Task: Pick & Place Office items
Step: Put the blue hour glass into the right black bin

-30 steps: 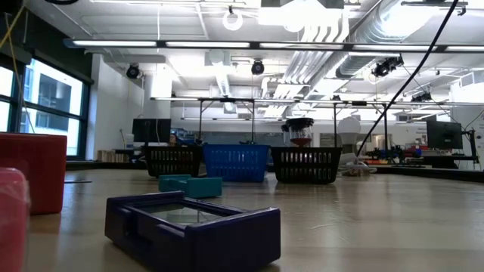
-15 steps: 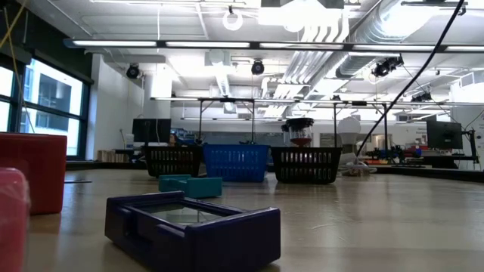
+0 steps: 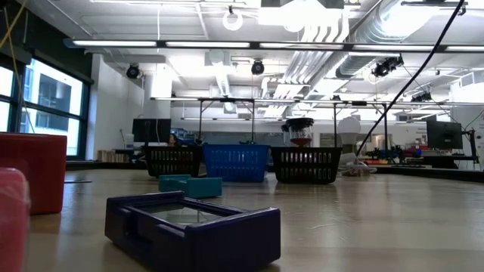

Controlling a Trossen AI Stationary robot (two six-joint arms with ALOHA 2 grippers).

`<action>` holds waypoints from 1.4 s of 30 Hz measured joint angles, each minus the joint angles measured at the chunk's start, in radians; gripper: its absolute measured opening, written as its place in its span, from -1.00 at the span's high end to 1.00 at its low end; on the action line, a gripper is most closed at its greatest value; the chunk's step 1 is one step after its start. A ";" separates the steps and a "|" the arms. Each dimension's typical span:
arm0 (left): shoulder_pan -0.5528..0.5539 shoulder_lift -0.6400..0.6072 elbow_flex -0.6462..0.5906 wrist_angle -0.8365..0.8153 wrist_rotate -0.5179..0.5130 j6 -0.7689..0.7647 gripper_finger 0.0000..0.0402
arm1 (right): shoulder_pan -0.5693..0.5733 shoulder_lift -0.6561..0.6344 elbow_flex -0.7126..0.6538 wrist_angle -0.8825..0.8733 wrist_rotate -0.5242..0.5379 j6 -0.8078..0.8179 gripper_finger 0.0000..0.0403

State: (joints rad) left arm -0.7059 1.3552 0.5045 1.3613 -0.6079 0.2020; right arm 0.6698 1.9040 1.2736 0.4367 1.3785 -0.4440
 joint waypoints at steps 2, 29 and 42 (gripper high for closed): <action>0.000 0.000 0.000 0.000 0.000 0.000 -0.21 | 0.028 -0.021 0.001 -0.093 -0.047 0.134 0.09; 0.005 0.000 0.000 -0.032 -0.023 -0.038 -0.21 | -0.268 -0.526 0.002 -1.307 -1.135 1.233 0.09; 0.005 0.000 0.000 -0.307 -0.063 -0.083 -0.21 | -0.621 -0.532 0.002 -1.472 -1.425 1.130 0.09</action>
State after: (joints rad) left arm -0.7006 1.3556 0.5045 1.0546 -0.6704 0.1187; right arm 0.0487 1.3724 1.2751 -1.0357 -0.0470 0.6857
